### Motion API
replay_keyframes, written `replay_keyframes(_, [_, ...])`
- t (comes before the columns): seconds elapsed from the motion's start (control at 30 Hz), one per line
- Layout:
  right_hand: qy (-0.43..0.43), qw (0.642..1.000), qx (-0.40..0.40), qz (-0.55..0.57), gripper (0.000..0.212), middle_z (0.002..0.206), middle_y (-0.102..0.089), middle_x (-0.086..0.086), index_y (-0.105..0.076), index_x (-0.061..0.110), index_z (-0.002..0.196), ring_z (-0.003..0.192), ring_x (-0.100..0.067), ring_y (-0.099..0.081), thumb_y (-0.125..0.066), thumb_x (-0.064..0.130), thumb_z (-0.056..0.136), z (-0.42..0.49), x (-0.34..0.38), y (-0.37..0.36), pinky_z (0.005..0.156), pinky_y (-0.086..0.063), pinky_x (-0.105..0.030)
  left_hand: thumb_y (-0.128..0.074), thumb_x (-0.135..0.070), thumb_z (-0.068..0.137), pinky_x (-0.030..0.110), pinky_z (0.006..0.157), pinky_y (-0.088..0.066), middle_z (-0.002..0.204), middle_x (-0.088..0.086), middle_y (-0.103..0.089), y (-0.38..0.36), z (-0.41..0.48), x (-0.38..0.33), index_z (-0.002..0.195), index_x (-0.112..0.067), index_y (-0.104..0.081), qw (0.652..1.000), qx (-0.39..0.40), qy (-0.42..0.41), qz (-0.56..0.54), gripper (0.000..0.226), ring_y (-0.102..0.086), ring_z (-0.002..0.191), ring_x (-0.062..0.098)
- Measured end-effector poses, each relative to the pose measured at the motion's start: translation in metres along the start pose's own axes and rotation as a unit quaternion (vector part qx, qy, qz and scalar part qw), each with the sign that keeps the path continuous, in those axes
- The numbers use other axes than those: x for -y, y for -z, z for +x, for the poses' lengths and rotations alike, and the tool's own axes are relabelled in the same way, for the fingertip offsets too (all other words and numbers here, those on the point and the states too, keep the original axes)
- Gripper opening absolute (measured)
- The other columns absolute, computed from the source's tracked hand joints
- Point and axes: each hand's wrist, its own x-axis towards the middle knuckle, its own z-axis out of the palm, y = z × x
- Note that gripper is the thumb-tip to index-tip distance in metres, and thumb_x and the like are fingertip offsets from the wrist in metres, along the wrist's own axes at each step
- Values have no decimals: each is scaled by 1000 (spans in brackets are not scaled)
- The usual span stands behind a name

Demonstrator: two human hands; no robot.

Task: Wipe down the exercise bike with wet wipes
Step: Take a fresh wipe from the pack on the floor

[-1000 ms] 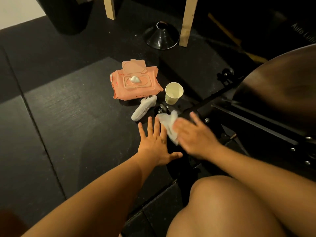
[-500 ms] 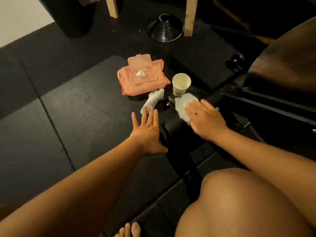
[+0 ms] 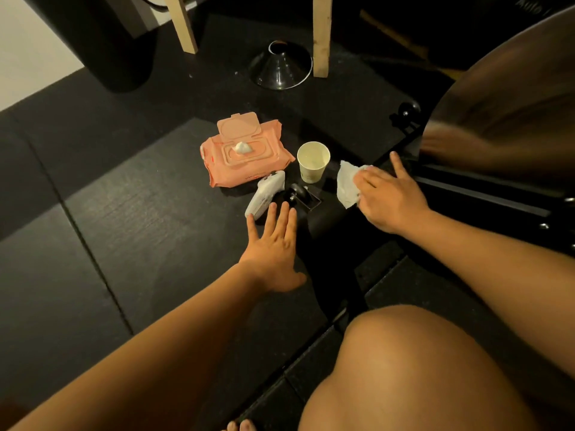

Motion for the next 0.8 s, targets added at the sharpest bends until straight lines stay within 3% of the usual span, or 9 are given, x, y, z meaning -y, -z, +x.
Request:
replay_keyframes(0.07, [0, 1000, 16, -10, 48, 142, -46, -6, -42, 10, 138, 139, -21, -33, -34, 35, 97, 9, 13, 6, 120, -4, -54, -58, -60, 81, 68, 112, 14, 157, 10, 33, -2, 0, -3, 149, -11, 27, 1000, 7, -3, -1, 120, 37, 140, 29])
replay_keyframes(0.2, [88, 996, -1, 18, 40, 111, -62, -5, -60, 13, 113, 113, -23, -52, -33, 37, 97, 16, 62, 10, 118, -14, -53, -57, -60, 83, 66, 112, 15, 157, 11, 33, -7, -3, 1, 150, -10, 27, 1000, 25, 12, 0, 118, 36, 141, 29])
replay_keyframes(0.27, [79, 995, -16, 57, 44, 107, -63, -5, -62, 11, 109, 108, -23, -55, -30, 40, 98, 12, 70, 10, 120, -15, -48, -56, -59, 83, 66, 112, 17, 157, 10, 33, -8, -3, 7, 150, -10, 26, 999, 30, 28, -17, 117, 37, 141, 28])
replay_keyframes(0.43, [24, 999, 20, 19, 29, 105, -65, -3, -65, 18, 104, 106, -24, -58, -38, 25, 95, 26, 47, 21, 117, -15, -55, -56, -58, 82, 66, 112, 16, 157, 9, 34, -9, -4, 18, 150, -11, 26, 998, 30, 44, -37, 116, 36, 141, 27])
replay_keyframes(0.53, [93, 992, -71, 51, 30, 97, -67, -12, -68, 6, 99, 94, -30, -63, -42, 18, 88, 8, 76, 2, 108, -38, -51, -56, -56, 82, 65, 112, 16, 158, 10, 32, -10, -3, 17, 151, -10, 24, 998, 18, 45, -42, 115, 36, 142, 26])
replay_keyframes(0.6, [170, 969, -144, 107, 35, 107, -67, -12, -67, 3, 108, 104, -29, -63, -46, 20, 86, -15, 107, -16, 106, -41, -48, -55, -54, 83, 65, 113, 16, 158, 10, 31, -12, -3, 19, 151, -9, 24, 998, 19, 50, -45, 113, 36, 142, 26])
replay_keyframes(0.63, [177, 969, -128, 117, 38, 114, -66, -10, -66, 6, 114, 111, -26, -60, -45, 24, 89, -18, 115, -16, 110, -36, -48, -55, -54, 83, 64, 113, 17, 158, 10, 31, -13, -3, 21, 150, -10, 24, 997, 23, 53, -45, 113, 36, 142, 26])
replay_keyframes(0.73, [165, 982, 31, 92, 47, 113, -65, -4, -64, 16, 115, 113, -22, -57, -29, 41, 97, 8, 126, 11, 118, -17, -50, -56, -52, 83, 65, 113, 16, 158, 10, 32, -17, -7, 25, 150, -10, 25, 997, 33, 58, -43, 113, 36, 142, 25])
replay_keyframes(0.8, [149, 974, 146, 88, 52, 111, -66, -6, -65, 18, 106, 110, -25, -58, -22, 45, 98, 31, 133, 32, 115, -19, -51, -56, -50, 83, 65, 113, 16, 158, 10, 32, -16, -7, 27, 150, -10, 25, 996, 35, 60, -49, 112, 35, 142, 25])
